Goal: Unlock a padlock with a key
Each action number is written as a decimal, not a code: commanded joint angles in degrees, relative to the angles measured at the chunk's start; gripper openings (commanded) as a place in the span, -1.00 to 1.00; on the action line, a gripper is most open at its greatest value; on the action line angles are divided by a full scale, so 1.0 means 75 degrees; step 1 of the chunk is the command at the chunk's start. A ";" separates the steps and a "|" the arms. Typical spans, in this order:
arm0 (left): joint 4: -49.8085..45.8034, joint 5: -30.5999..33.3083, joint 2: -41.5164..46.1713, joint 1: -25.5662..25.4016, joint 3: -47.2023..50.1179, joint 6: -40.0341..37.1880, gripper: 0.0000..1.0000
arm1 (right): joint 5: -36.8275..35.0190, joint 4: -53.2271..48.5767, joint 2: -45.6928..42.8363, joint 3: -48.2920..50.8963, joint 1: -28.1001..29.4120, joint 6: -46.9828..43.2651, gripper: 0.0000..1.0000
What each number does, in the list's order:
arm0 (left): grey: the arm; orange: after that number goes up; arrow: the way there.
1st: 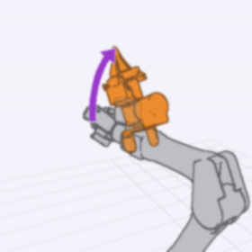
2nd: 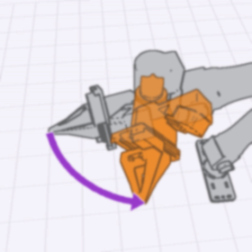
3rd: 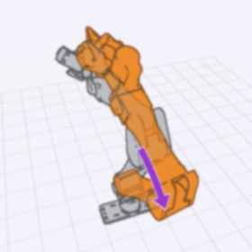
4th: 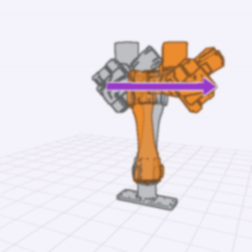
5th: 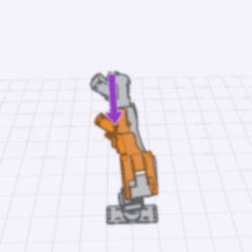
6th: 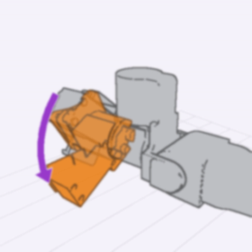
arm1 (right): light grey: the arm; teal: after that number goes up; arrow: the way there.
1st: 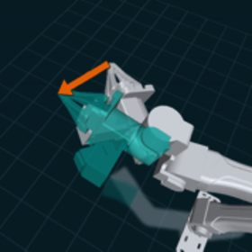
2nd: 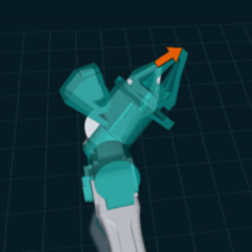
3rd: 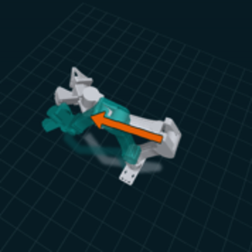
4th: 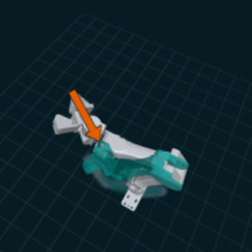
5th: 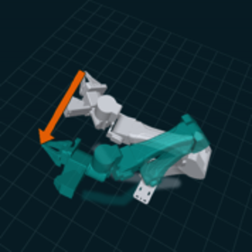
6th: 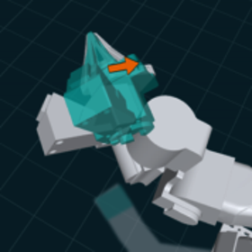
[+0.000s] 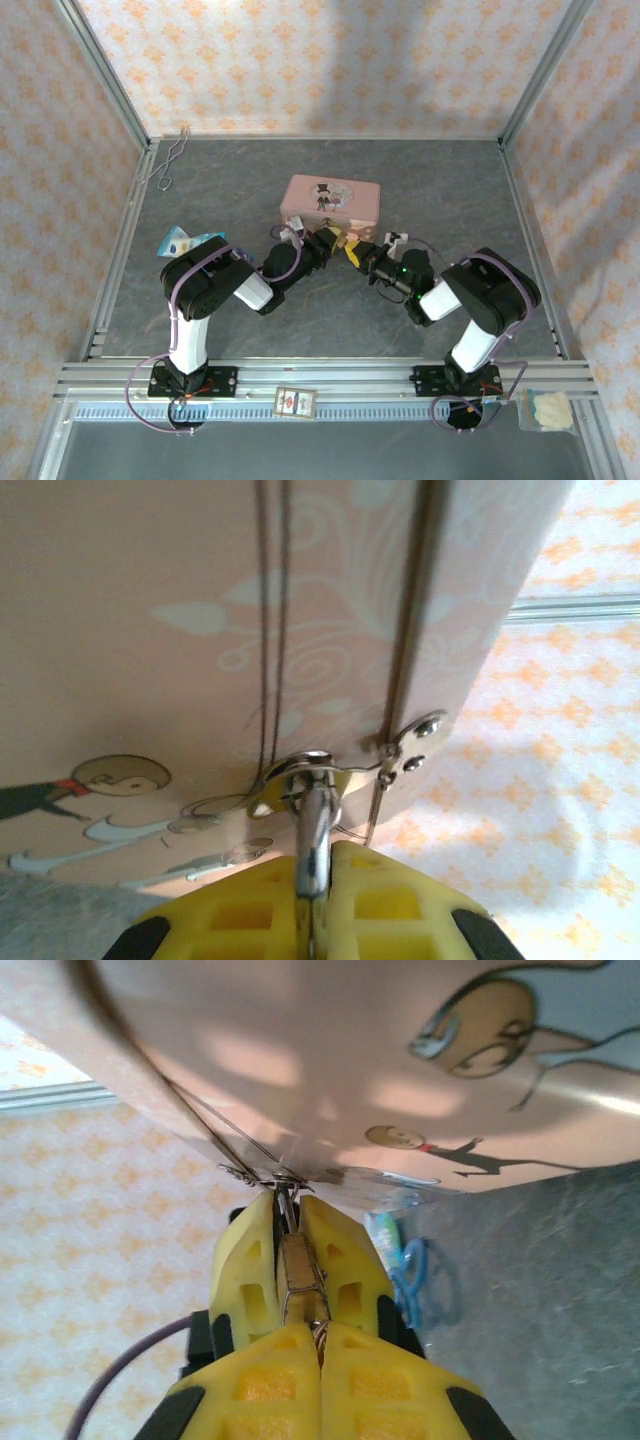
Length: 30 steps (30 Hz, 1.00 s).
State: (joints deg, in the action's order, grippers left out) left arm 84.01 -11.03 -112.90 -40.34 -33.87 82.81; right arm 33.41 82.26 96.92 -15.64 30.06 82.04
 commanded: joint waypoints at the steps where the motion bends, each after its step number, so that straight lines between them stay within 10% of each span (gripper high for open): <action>1: 0.2845 -0.0504 -0.0747 -0.0118 0.0140 -0.0195 -1.00 | 0.0128 0.2080 0.0079 -0.0315 0.0042 0.1752 -1.00; 13: 0.2859 -0.1354 -0.0841 -0.0255 -0.0166 -0.2374 -1.00 | -0.1559 0.3364 -0.0742 -0.0489 -0.0033 0.6371 -1.00; 27: 0.2850 -0.0800 -0.0898 -0.0153 -0.0162 -0.2222 -1.00 | -0.1104 0.3043 -0.0551 -0.0499 -0.0127 0.5430 -1.00; 30: 0.2838 -0.0470 -0.0960 -0.0108 -0.0060 -0.1968 -1.00 | -0.0662 0.2410 -0.0514 -0.0496 -0.0125 0.4435 -0.74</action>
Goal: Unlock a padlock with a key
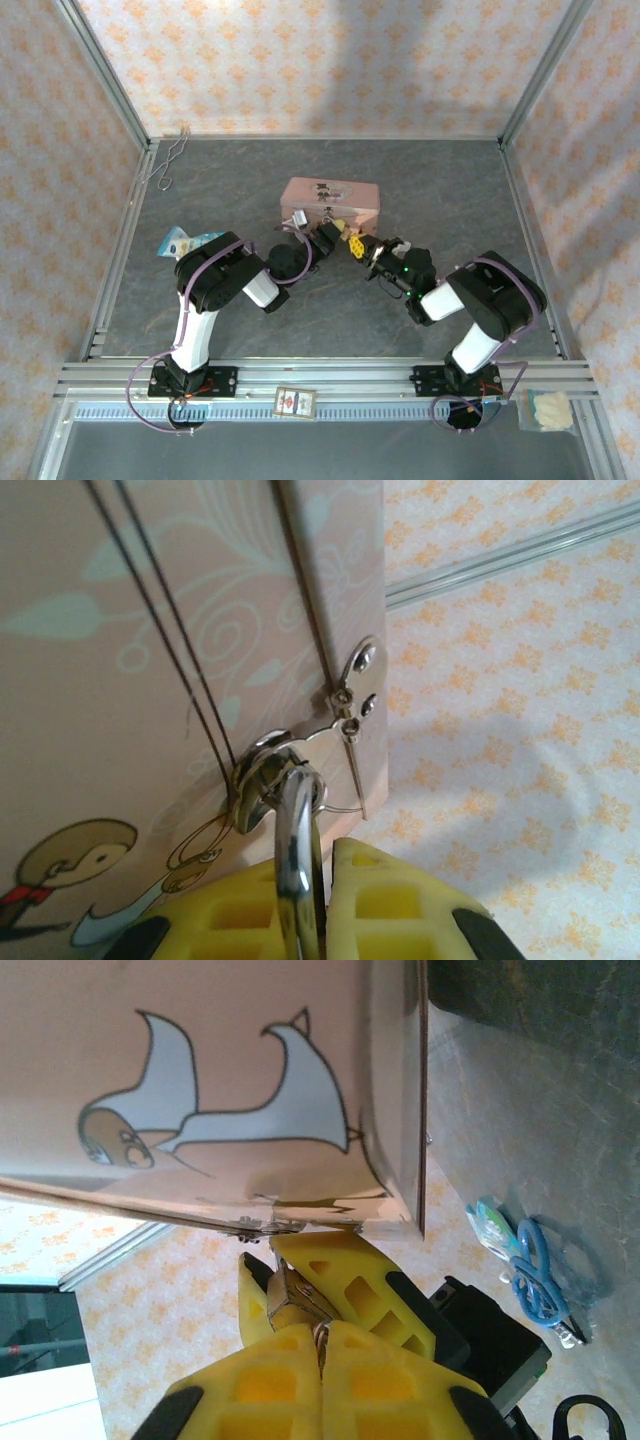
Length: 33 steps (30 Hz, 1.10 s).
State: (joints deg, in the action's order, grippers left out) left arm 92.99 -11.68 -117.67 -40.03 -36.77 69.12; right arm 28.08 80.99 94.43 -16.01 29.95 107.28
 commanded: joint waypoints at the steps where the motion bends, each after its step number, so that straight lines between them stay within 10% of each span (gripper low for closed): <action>1: 0.1643 -0.0270 -0.0309 -0.0133 0.0384 -0.0101 -1.00 | 0.0169 0.2211 -0.0239 -0.0416 -0.0115 0.0635 -0.59; 8: 0.1318 0.0273 -0.0157 -0.0021 0.0753 0.0182 -1.00 | 0.0228 -0.1260 -0.1525 -0.0312 -0.0188 -0.2581 -0.17; 15: -0.0697 0.0422 0.0508 -0.0012 0.0601 0.0500 -1.00 | -0.1173 -0.7621 -0.3335 -0.1505 -0.0101 -0.7199 0.00; 33: -0.4370 0.0595 0.0906 -0.0240 0.0204 -0.0415 -0.92 | -0.1356 -1.0049 -0.2978 -0.2874 -0.0057 -1.0580 -0.02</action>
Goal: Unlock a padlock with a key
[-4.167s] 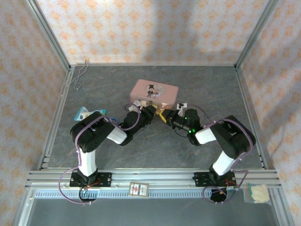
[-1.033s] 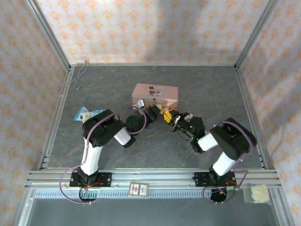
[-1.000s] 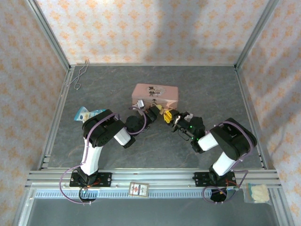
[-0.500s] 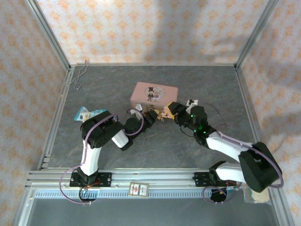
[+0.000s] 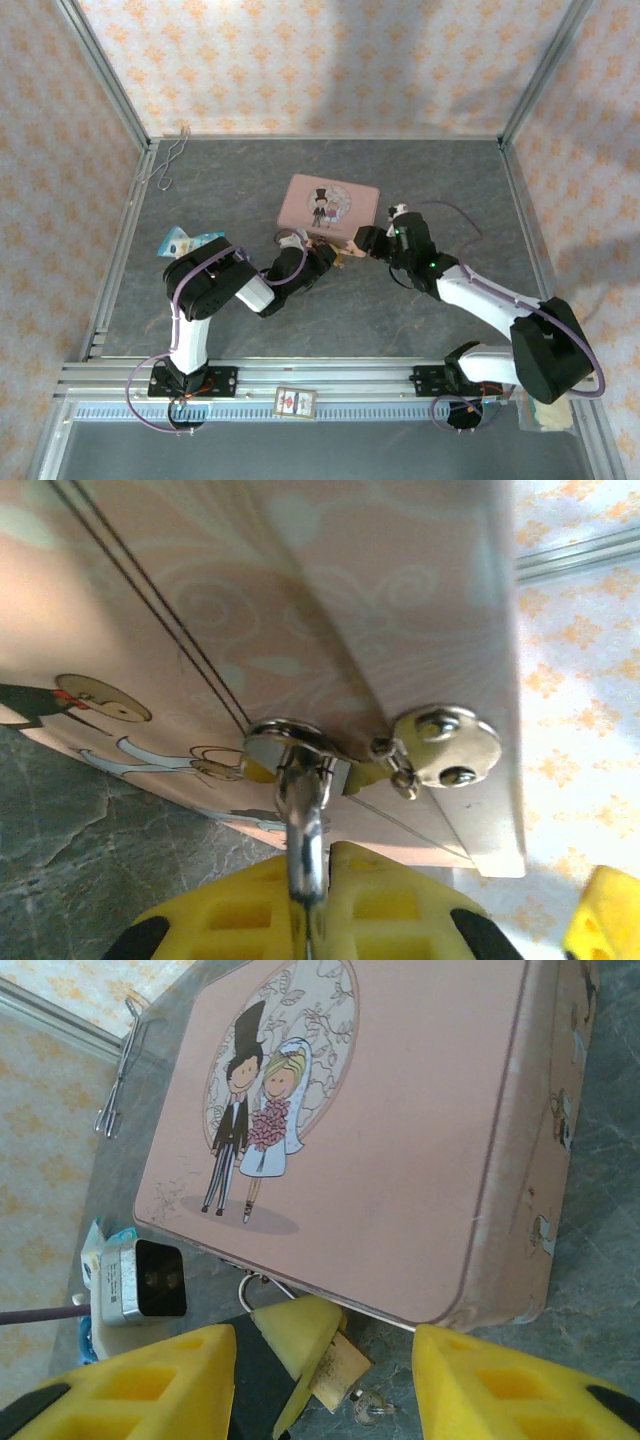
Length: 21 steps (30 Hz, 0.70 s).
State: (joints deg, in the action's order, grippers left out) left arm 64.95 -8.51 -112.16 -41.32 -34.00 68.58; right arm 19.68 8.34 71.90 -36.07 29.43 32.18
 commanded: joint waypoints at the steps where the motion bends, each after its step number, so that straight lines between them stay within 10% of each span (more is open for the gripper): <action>1: -0.0704 0.0162 0.0148 -0.0064 -0.0165 -0.0323 -0.86 | -0.0245 -0.0365 0.0015 -0.0215 0.0034 -0.0635 -0.02; 11: -0.0958 0.0277 0.0904 0.0047 0.0340 -0.0064 0.16 | -0.0735 -0.0713 -0.0082 -0.0409 0.0350 -0.1331 0.03; 21: -0.1800 0.0648 0.2386 0.0634 0.0946 -0.0319 0.31 | -0.1073 -0.1267 0.0285 -0.1007 0.1068 -0.1923 0.05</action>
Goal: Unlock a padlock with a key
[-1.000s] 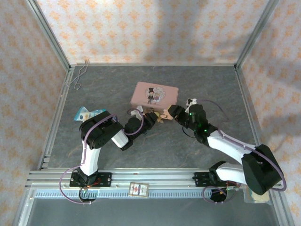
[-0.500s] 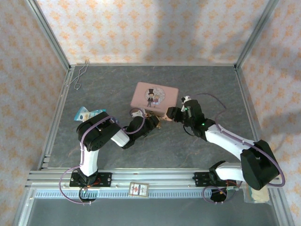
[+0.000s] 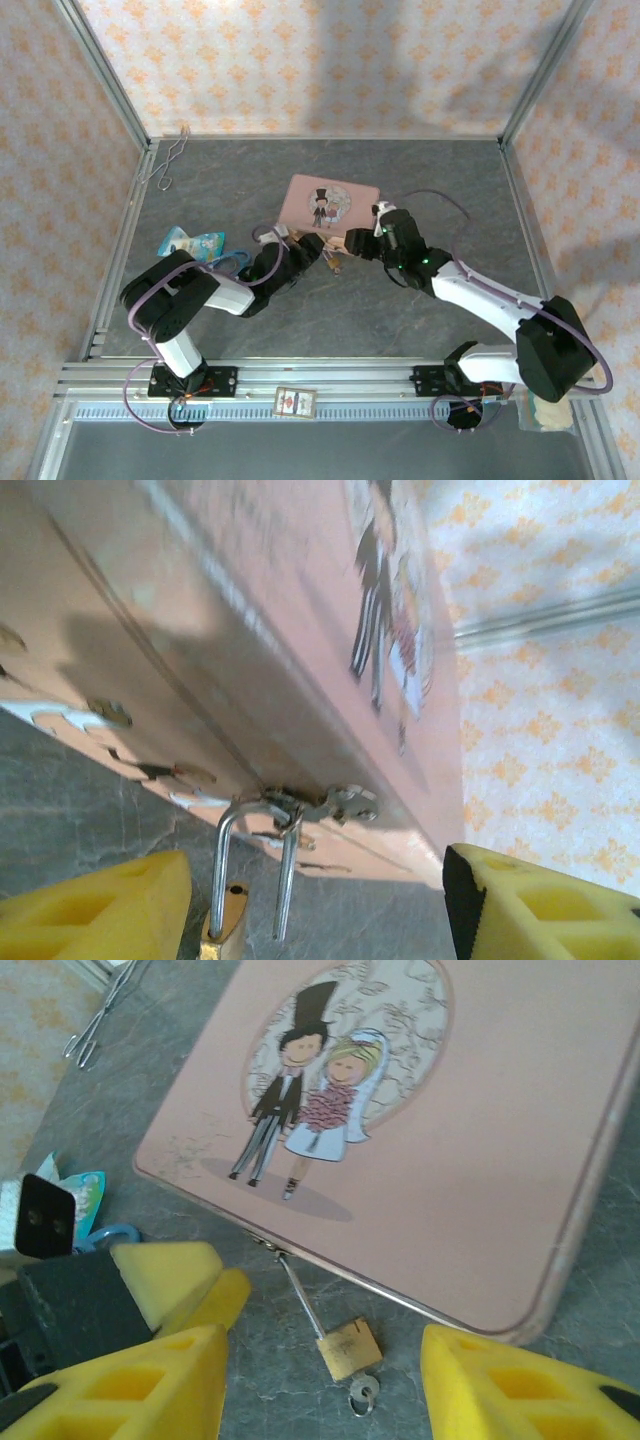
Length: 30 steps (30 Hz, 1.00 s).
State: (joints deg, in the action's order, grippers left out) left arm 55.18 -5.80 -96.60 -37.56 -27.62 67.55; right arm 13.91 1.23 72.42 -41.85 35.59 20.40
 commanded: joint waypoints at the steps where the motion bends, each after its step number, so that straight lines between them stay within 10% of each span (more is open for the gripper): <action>1: -0.0502 0.0293 0.0366 0.0198 0.0155 -0.0156 0.31 | -0.0350 -0.0366 0.0315 -0.0315 0.0375 -0.0392 0.05; 18: -0.0100 0.0152 0.1335 0.1194 0.0672 -0.0141 0.31 | -0.4487 -0.4085 0.4514 -0.3854 0.2661 -0.0963 0.00; 30: 0.0248 0.0167 0.1360 0.1342 0.0961 0.0035 0.31 | -0.4984 -0.4294 0.5384 -0.4247 0.2744 -0.0795 -0.08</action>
State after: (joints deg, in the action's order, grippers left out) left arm 54.83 -5.28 -87.13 -27.97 -20.56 67.59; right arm -19.97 -29.36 111.18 -72.23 55.90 13.89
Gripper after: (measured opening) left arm 0.654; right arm 0.462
